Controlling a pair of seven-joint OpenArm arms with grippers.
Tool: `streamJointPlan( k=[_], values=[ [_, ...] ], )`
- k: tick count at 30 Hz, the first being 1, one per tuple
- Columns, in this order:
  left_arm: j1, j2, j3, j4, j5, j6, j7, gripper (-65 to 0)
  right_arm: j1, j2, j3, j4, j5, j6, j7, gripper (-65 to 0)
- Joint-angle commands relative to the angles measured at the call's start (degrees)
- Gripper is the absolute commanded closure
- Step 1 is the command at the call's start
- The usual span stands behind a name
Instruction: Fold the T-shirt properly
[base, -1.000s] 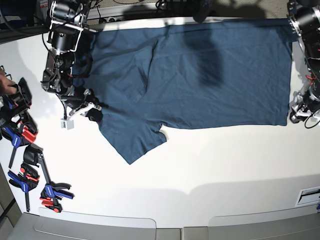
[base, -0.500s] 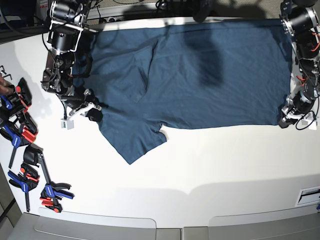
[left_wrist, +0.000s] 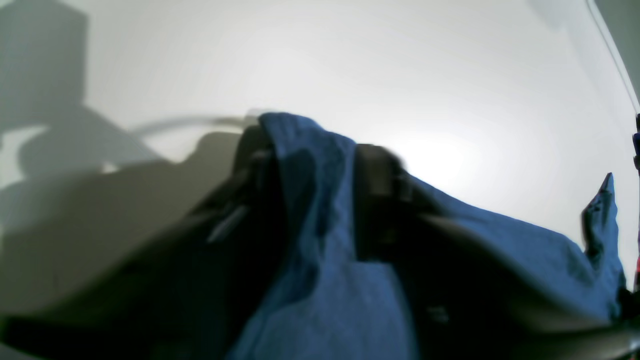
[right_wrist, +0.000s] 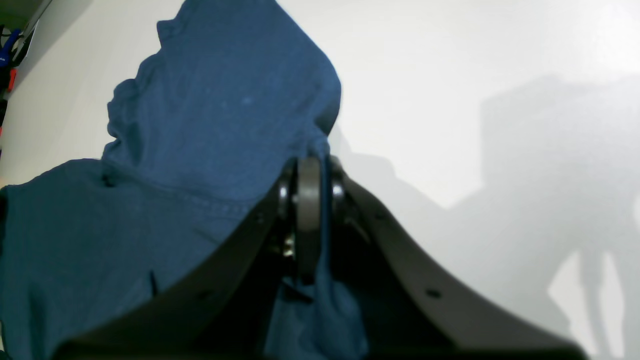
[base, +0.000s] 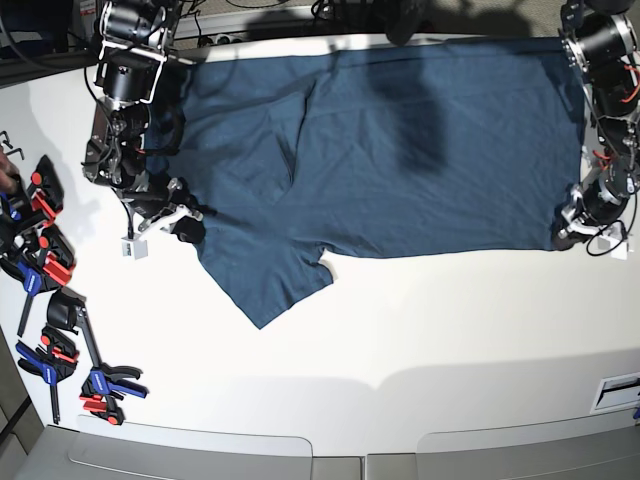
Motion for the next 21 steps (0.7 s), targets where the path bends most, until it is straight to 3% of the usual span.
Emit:
streamJointPlan(
  k=[1, 2, 8, 13, 21],
  values=[
    [-0.8, -0.9, 0.0, 0.5, -0.4, 0.0, -0.1, -3.2, 0.6, 0.6, -0.1, 0.4, -1.2, -0.5, -1.1, 0.0],
    [-0.8, -0.9, 0.0, 0.5, -0.4, 0.0, -0.3, 0.0, 0.6, 0.6, -0.1, 0.4, -1.2, -0.5, -1.1, 0.0],
    [-0.8, -1.3, 0.0, 0.8, -1.5, -0.2, -1.4, 0.0, 0.8, 0.7, 0.0, 1.1, 0.4, -0.5, -1.8, 0.0],
    [-0.5, -2.1, 0.0, 0.8, -7.3, -7.0, 2.4, 0.0, 0.7, 0.7, 0.0, 4.2, 3.6, 0.4, -4.3, 0.0],
    [-0.5, -2.3, 0.0, 0.9, -14.1, -10.1, 6.9, 0.0, 0.6, 0.7, 0.0, 11.4, 3.6, 3.0, -8.3, 0.0]
  ],
)
